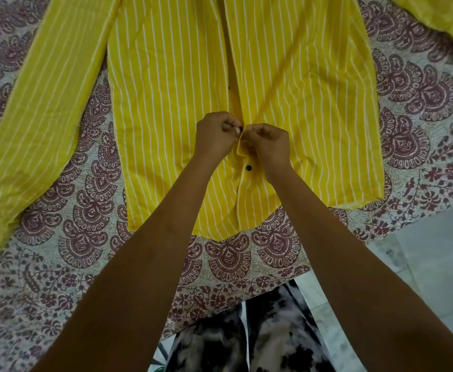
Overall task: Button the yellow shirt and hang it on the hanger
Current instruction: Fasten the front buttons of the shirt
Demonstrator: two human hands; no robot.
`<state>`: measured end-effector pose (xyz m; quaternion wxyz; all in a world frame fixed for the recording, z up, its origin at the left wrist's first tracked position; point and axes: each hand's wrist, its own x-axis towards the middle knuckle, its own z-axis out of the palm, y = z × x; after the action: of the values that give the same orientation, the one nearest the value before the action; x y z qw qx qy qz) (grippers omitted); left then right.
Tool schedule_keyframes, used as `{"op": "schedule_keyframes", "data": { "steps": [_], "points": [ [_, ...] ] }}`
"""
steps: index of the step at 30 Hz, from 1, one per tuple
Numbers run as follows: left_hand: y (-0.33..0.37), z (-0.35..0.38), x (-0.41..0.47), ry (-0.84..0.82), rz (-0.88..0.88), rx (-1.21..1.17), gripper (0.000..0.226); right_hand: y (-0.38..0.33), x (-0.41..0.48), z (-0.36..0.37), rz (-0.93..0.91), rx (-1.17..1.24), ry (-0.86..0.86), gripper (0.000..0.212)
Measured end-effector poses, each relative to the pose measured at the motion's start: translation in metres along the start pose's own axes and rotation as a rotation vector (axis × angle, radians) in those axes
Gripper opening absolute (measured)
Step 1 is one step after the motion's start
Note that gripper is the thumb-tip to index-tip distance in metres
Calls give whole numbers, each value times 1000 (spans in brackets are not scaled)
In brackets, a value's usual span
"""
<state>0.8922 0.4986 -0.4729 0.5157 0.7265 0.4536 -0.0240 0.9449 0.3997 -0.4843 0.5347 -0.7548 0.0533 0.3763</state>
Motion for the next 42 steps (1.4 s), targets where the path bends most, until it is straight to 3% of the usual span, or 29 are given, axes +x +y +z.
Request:
{"op": "schedule_keyframes", "data": {
  "steps": [12,17,20,30,35,39,42],
  "points": [
    [4,4,0,13,-176,-119,11,-3,0,12,-173,-391,129,7],
    [0,5,4,25,-299,-322,14,3,-6,17,-209,-333,192,7],
    [1,4,2,-3,-325,-395,23,5,-9,17,-233,-319,196,6],
    [0,0,-2,-40,-335,-577,18,6,-15,21,-278,-267,213,11],
    [-2,-2,0,-8,-278,-506,20,6,-13,21,-277,-257,189,11],
    [-6,4,2,28,-129,-293,23,7,-16,21,-274,-226,209,11],
    [-7,7,-1,25,-23,-147,13,8,-14,19,-228,-227,239,12]
  ]
}}
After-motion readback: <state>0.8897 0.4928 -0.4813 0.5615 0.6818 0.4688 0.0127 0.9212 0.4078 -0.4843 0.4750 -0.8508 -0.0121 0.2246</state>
